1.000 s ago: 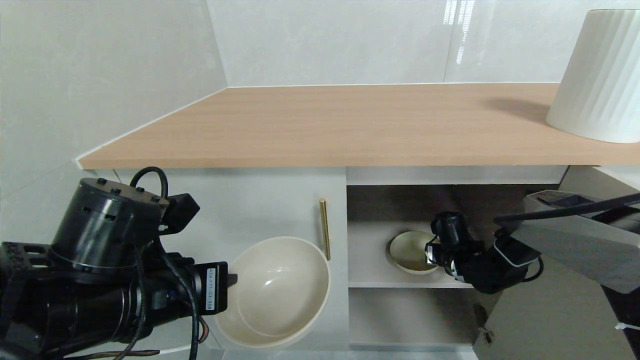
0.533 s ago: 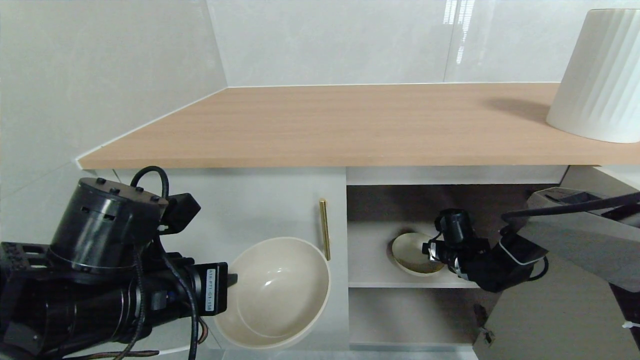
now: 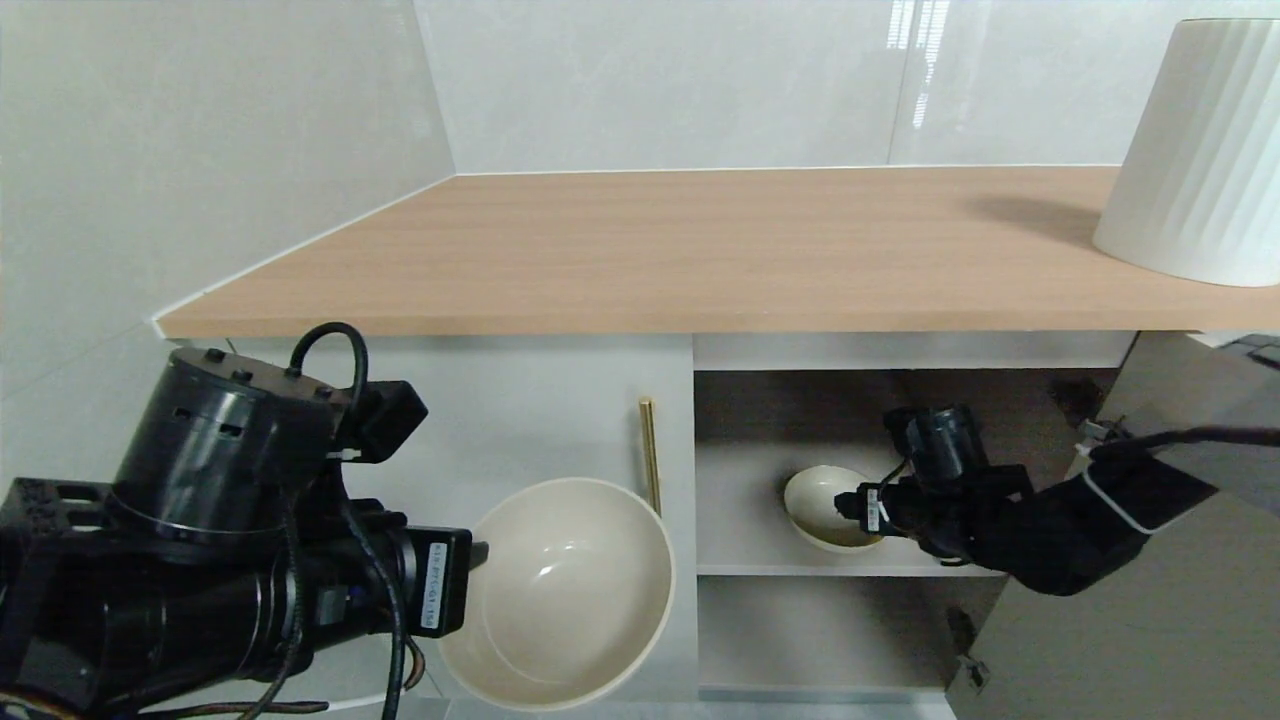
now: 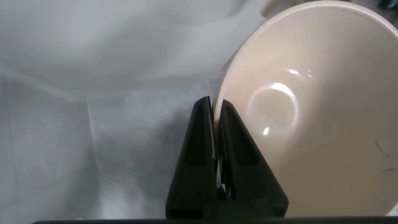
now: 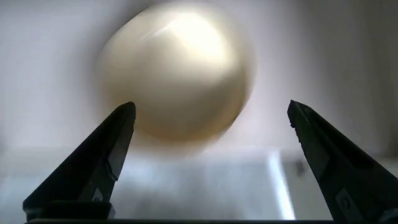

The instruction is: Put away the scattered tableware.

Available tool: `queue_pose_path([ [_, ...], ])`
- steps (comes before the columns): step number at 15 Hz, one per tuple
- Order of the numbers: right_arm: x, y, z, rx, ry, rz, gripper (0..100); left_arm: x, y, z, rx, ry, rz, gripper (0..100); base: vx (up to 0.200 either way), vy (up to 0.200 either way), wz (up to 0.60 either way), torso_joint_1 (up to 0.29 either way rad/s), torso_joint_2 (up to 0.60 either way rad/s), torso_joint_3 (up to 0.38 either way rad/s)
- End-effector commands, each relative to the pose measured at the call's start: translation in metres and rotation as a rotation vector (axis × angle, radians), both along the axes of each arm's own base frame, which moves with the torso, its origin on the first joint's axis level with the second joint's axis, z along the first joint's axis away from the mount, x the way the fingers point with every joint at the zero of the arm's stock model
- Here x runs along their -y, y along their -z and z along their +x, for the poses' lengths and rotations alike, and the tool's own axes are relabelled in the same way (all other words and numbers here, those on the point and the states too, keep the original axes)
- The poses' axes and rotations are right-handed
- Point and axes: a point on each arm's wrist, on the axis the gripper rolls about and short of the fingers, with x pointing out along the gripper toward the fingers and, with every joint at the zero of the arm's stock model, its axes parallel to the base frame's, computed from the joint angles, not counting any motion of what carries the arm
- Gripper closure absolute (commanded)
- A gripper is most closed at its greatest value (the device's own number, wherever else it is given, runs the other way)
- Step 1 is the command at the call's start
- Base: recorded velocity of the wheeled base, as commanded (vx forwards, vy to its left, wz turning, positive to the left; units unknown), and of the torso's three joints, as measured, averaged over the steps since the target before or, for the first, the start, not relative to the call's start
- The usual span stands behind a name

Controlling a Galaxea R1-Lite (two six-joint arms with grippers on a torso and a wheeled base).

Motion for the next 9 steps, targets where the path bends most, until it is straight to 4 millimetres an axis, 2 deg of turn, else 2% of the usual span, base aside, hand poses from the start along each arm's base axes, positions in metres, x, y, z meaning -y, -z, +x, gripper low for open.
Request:
queue_pose_path([
  [1,-0.009,-0.075,-0.07,-0.014,-0.206,0.062,0,0.018,0.013,0.006,-0.036,0.055,0.058,100,0.0,0.0,0.0,0.0,0.0,0.0],
  [2,-0.011,-0.085,-0.082,-0.02,-0.238,0.053,0,0.025,0.021,0.011,-0.049,0.076,0.103,100,0.0,0.0,0.0,0.0,0.0,0.0],
  [4,-0.013,-0.096,-0.091,0.005,-0.26,0.064,0,0.036,0.031,0.019,-0.056,0.109,0.177,100,0.0,0.0,0.0,0.0,0.0,0.0],
  [6,-0.018,-0.103,-0.108,0.019,-0.311,0.075,0,0.056,0.039,0.037,-0.045,0.117,0.194,100,0.0,0.0,0.0,0.0,0.0,0.0],
  [9,-0.024,-0.101,-0.121,-0.001,-0.389,0.095,0,0.082,0.046,0.045,-0.036,0.168,0.197,100,0.0,0.0,0.0,0.0,0.0,0.0],
])
